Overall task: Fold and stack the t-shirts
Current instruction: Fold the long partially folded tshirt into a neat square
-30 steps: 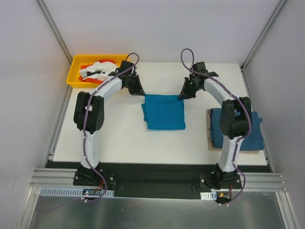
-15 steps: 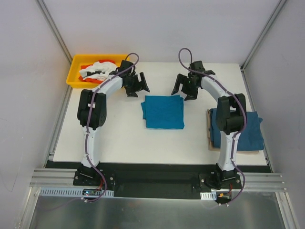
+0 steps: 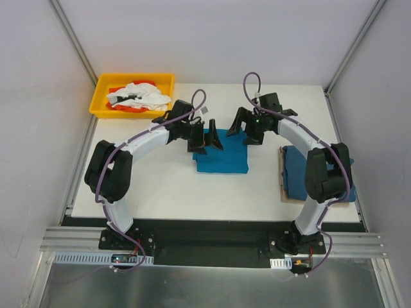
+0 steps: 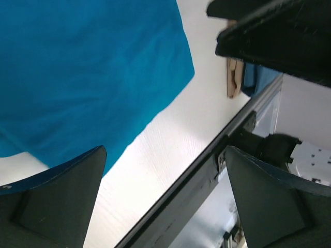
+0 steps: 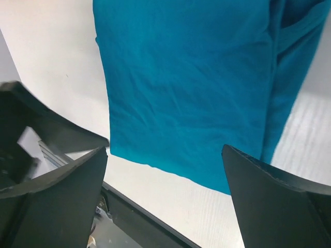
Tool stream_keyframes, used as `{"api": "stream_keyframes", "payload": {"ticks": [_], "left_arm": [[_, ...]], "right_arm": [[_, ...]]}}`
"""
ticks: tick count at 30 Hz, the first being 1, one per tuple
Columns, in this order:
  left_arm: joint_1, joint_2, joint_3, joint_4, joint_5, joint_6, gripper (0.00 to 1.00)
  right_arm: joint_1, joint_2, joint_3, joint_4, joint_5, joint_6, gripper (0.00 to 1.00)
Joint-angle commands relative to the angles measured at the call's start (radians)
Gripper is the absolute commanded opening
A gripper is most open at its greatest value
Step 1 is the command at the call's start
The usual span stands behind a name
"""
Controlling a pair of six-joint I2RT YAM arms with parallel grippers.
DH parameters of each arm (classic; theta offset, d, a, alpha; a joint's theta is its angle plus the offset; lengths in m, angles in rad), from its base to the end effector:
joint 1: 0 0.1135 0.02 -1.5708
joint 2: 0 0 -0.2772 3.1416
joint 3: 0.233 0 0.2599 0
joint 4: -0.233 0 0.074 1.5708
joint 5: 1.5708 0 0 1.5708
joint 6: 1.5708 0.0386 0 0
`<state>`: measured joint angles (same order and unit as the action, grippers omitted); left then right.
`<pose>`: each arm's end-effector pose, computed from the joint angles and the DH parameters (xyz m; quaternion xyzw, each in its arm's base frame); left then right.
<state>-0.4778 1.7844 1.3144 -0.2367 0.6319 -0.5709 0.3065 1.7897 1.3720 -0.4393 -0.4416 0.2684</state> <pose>0.3548 -0.2094 0.2551 0.0898 0.8683 -0.4435 0.2033 0.3830 0.1385 0.2540 -0.0939 0.9126 0.2934 0.2687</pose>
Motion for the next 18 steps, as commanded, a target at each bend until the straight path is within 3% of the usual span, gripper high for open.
{"api": "stream_keyframes", "payload": {"ticks": [1,10,18], "left_arm": [[-0.027,0.035,-0.076,0.099,0.088,-0.029,0.99],[-0.025,0.121,-0.204,0.105,0.022,-0.012,0.99],[-0.03,0.055,-0.32,0.12,0.002,-0.012,0.99]], "right_arm": [[0.019,0.036,-0.013,0.08,-0.072,0.054,0.97],[0.023,0.165,-0.025,0.054,0.006,0.055,0.97],[0.045,0.146,-0.088,0.04,0.069,0.046,0.97]]}}
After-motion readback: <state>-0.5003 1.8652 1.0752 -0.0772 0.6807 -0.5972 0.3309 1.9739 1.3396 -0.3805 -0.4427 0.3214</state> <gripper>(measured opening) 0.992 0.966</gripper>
